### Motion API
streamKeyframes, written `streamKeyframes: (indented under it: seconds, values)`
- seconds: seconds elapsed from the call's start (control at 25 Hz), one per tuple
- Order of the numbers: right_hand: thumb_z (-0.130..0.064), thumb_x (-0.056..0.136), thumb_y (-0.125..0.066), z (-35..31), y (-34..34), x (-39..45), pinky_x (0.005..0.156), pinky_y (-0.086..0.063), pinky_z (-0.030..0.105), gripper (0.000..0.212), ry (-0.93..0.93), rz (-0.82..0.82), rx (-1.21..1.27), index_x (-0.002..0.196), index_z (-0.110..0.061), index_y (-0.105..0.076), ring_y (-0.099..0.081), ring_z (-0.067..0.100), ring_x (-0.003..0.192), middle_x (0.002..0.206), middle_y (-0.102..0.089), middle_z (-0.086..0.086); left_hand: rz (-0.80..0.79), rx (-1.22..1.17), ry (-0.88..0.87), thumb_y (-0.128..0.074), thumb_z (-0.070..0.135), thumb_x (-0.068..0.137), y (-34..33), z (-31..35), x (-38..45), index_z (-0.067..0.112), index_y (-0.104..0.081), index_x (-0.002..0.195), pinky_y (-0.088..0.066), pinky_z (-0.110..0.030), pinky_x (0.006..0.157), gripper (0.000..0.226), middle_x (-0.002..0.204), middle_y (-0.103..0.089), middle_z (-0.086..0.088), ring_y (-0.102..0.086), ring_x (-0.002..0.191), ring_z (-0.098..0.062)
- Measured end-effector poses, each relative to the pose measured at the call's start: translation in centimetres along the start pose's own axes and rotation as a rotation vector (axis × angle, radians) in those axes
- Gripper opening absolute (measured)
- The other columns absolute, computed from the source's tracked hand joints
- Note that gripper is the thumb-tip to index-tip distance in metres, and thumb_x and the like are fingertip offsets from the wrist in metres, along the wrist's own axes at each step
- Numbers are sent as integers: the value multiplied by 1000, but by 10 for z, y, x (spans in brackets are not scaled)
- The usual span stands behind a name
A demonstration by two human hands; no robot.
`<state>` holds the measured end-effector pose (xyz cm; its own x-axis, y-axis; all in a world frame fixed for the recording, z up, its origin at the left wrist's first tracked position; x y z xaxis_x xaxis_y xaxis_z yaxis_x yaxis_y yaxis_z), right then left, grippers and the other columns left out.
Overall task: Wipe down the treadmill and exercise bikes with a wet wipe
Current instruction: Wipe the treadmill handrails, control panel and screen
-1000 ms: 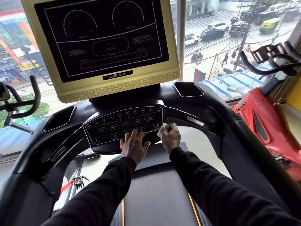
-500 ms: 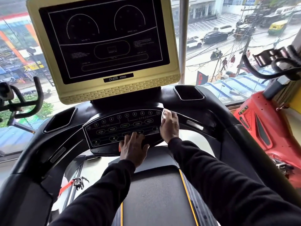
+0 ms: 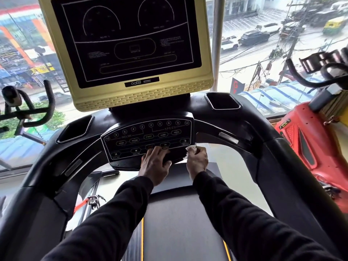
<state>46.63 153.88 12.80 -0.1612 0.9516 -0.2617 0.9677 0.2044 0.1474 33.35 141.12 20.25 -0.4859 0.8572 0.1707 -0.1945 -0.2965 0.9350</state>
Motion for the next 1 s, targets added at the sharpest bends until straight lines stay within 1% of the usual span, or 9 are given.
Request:
streamKeyframes:
  seconds: [0.08,0.16,0.24,0.36,0.44,0.6,0.68,0.8,1.0]
  values:
    - [-32,87,-64,17,-21,-15,70,-50,31,30,-145,-86,287,96,-4,-56,-60,17,69,76,-63,6,2,-42,-19,-63,27,90,2,-3,-4,23,-57,129,-40,-38,102,40,120,-53,6,-47,114,-18]
    - [-15,93,-60,17,-58,-46,67,-52,30,19,-204,-343,519,81,-2,-54,-55,16,61,67,-55,8,25,-36,-3,-64,23,89,6,-11,-10,21,-56,130,-42,-40,100,42,120,-54,4,-48,113,-20]
    - [-6,94,-56,15,-69,-64,68,-51,30,28,-228,-481,520,67,-9,-50,-51,17,61,62,-50,6,34,-15,18,-64,26,89,9,-20,-14,21,-56,130,-41,-38,98,42,121,-53,3,-48,113,-22]
    - [-4,90,-55,7,-53,-47,72,-46,35,31,-128,-323,410,62,-14,-46,-46,18,60,63,-47,9,38,-5,7,-64,30,89,19,-39,-22,22,-55,131,-38,-36,99,44,121,-52,3,-47,113,-21]
    - [-7,93,-53,11,-49,-46,67,-47,29,22,-136,-183,298,73,-13,-48,-48,18,63,73,-50,10,48,-3,-4,-65,29,87,24,-56,-28,21,-56,131,-38,-37,99,45,120,-52,2,-47,113,-23]
    - [-1,94,-49,18,-96,-86,66,-46,28,37,-217,-327,554,59,-13,-42,-47,16,60,58,-47,4,56,-86,-56,-65,22,83,29,-64,-33,21,-59,126,-39,-37,96,44,118,-53,0,-49,110,-25]
    - [-2,94,-51,20,-102,-92,71,-52,30,31,-264,-310,593,64,-8,-50,-54,17,66,62,-55,5,45,-109,-70,-63,20,83,29,-66,-32,21,-59,127,-38,-37,97,44,119,-54,1,-47,112,-24]
    - [-1,95,-54,21,-90,-97,58,-56,27,15,-332,-236,616,81,4,-57,-61,22,74,78,-61,17,31,-104,-93,-60,24,85,29,-63,-27,24,-58,127,-36,-40,98,42,121,-54,2,-47,114,-24]
    - [-13,96,-59,-57,-34,-77,56,-52,29,10,58,8,240,89,-9,-53,-62,15,59,72,-66,7,12,-180,-169,-57,27,89,39,-23,10,24,-57,128,-34,-39,101,39,124,-55,3,-45,120,-22]
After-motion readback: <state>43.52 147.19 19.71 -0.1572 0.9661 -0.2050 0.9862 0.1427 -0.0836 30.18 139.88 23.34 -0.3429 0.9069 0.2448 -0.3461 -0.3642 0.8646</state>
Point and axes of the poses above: each hand's wrist, its own x-axis towards the middle knuckle, its own y-axis out of the back of the hand, z = x × y, the point moved 10 cm from there along x, towards the middle knuckle
